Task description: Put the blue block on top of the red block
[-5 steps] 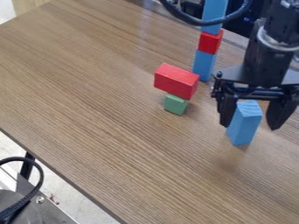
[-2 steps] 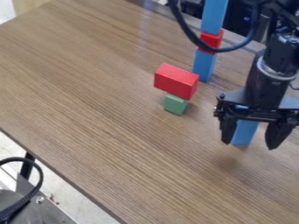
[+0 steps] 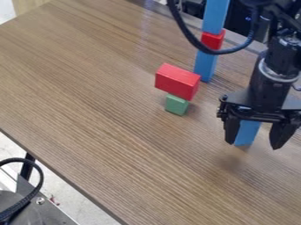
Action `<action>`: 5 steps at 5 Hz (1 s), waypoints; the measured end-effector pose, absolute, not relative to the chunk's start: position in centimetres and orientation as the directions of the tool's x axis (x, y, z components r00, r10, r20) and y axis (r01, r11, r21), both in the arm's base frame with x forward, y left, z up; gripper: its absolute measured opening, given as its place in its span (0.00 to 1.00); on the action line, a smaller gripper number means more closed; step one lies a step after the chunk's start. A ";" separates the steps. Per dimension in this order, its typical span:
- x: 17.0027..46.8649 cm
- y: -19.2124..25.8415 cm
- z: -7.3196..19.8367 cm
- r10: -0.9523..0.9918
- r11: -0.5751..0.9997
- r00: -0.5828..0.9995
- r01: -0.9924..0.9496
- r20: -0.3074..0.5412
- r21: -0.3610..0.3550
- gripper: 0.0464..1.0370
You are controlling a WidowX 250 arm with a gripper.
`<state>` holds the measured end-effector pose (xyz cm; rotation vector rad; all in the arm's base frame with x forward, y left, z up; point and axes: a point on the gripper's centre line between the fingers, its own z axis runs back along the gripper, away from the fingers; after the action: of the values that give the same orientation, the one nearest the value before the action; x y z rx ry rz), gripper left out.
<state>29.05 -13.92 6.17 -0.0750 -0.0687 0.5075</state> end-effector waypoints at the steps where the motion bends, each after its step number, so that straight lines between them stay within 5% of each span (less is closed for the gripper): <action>1: 29.5 -13.7 6.2 0.481 0.874 0.874 -0.474 0.059 -0.107 0.96; 2: 30.1 -13.7 5.9 0.481 0.874 0.875 -0.474 0.059 -0.105 0.96; 4: 31.9 -12.6 6.7 0.506 0.861 0.839 -0.505 0.201 -0.058 0.91; 5: 31.8 -11.9 5.5 0.505 0.853 0.836 -0.521 0.213 0.022 0.65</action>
<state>31.85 -11.95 5.52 0.0805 -0.2034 0.5433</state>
